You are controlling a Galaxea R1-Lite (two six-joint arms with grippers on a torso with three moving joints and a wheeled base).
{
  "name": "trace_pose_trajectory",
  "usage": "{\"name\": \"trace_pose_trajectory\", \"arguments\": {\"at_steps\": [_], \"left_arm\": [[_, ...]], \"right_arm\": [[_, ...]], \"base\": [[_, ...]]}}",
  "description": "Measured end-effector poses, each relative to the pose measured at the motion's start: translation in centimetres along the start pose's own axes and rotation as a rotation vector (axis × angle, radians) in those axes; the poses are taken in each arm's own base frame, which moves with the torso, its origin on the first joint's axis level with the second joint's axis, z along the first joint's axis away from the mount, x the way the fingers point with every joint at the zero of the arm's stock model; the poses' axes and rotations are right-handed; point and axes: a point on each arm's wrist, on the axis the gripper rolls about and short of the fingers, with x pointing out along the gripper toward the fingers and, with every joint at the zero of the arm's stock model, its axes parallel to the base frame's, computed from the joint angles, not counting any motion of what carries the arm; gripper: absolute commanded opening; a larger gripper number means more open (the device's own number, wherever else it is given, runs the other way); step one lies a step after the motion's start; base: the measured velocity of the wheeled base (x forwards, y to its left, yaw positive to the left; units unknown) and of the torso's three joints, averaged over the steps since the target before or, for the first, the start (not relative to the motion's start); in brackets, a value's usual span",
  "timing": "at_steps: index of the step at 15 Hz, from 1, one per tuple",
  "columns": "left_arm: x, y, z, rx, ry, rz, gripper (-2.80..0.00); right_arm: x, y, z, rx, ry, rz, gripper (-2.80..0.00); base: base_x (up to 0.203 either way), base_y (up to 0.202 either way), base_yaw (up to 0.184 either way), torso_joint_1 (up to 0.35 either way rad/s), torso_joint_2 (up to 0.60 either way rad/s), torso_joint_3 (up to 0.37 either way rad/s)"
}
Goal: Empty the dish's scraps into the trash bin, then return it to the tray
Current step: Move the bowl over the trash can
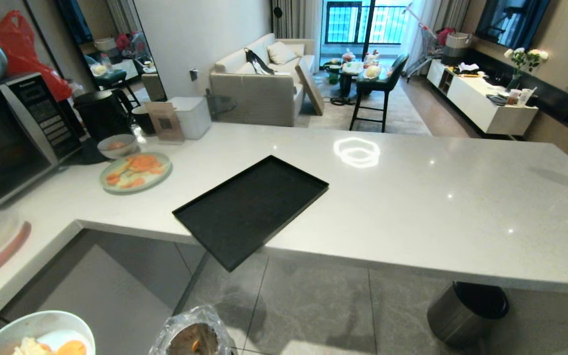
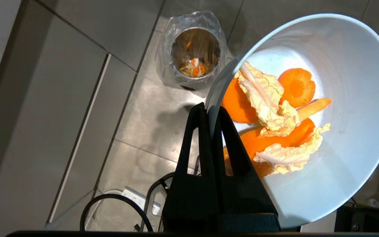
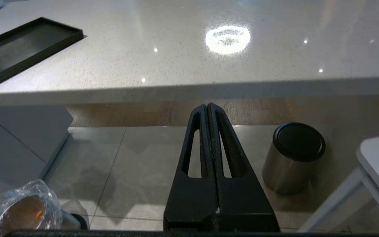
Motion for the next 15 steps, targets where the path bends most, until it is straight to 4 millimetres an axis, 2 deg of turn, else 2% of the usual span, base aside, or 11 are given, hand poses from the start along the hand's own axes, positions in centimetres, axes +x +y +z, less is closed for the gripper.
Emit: {"name": "trace_pose_trajectory", "arguments": {"at_steps": [4, 12, 15], "left_arm": [[-0.14, -0.02, -0.27, -0.002, -0.006, -0.002, -2.80], [-0.25, -0.07, -0.97, 0.005, -0.017, 0.001, -2.80], [-0.50, -0.11, -1.03, 0.072, -0.032, 0.001, -2.80]], "right_arm": [[0.00, 0.00, 0.00, 0.000, 0.000, -0.001, -2.80], [0.00, 0.00, 0.00, 0.000, 0.000, -0.001, -2.80], [0.00, 0.00, 0.00, 0.000, 0.000, 0.000, -2.80]], "base": [[-0.171, 0.000, -0.002, 0.000, 0.00, 0.003], [0.000, 0.000, 0.000, 0.000, 0.00, 0.000], [0.000, 0.000, 0.000, 0.000, 0.00, 0.000]]}}
